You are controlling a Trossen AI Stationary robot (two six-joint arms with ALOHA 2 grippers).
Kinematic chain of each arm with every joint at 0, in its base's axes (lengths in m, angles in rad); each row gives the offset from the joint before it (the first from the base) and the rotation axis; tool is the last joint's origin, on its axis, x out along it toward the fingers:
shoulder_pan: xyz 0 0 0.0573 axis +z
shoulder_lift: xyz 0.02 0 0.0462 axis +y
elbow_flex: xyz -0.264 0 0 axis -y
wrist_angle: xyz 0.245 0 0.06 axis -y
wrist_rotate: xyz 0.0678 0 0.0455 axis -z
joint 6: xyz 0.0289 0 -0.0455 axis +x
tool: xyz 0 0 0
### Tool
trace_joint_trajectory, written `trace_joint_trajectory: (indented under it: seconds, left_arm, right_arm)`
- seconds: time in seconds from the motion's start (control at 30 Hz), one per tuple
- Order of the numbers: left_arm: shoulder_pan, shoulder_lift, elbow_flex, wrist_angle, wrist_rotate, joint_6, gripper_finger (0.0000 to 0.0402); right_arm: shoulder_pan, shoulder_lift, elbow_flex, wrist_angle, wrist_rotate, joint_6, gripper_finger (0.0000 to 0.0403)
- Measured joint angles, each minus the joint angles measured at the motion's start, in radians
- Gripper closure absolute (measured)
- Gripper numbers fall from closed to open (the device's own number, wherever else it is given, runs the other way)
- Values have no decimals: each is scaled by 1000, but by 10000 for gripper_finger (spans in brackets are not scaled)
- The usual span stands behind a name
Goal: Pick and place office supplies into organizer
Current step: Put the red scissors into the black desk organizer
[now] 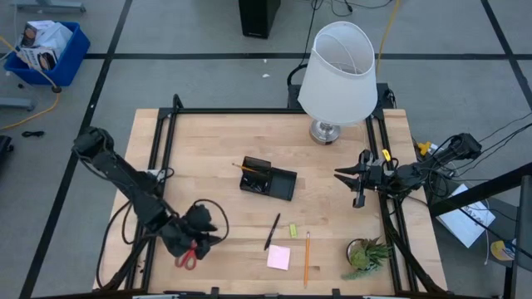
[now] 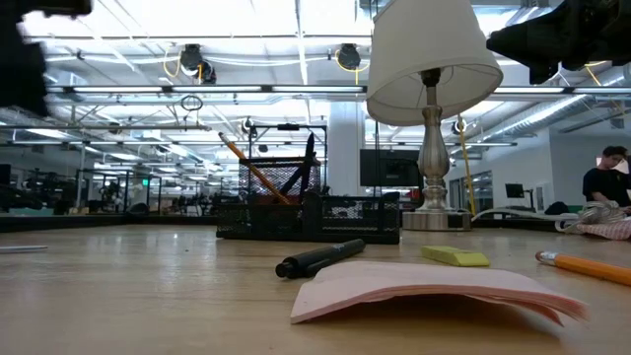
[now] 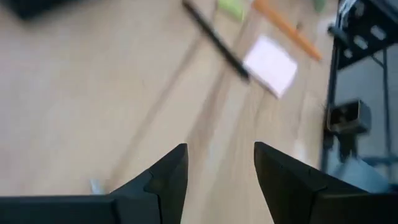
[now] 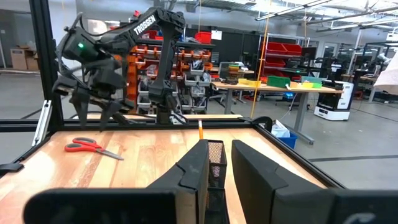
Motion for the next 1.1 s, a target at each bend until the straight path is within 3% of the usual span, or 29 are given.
trace_joint_trajectory:
  seconds: [0.23, 0.47, 0.8, 0.93, 1.1]
  left_arm:
    - [-35, 0, 27, -200, 238, -304, 215]
    - [-96, 22, 26, -317, 407, -524, 216]
    - [-181, 171, 120, -453, 568, -702, 216]
    - [-192, 242, 163, -521, 588, -767, 216]
    - [-187, 294, 256, -521, 577, -725, 215]
  right_arm:
    - [0, 0, 0, 0, 0, 0, 336]
    - [0, 0, 0, 0, 0, 0, 336]
    - [0, 0, 0, 0, 0, 0, 337]
    - [0, 0, 0, 0, 0, 0, 337]
    - [0, 0, 0, 0, 0, 0, 337]
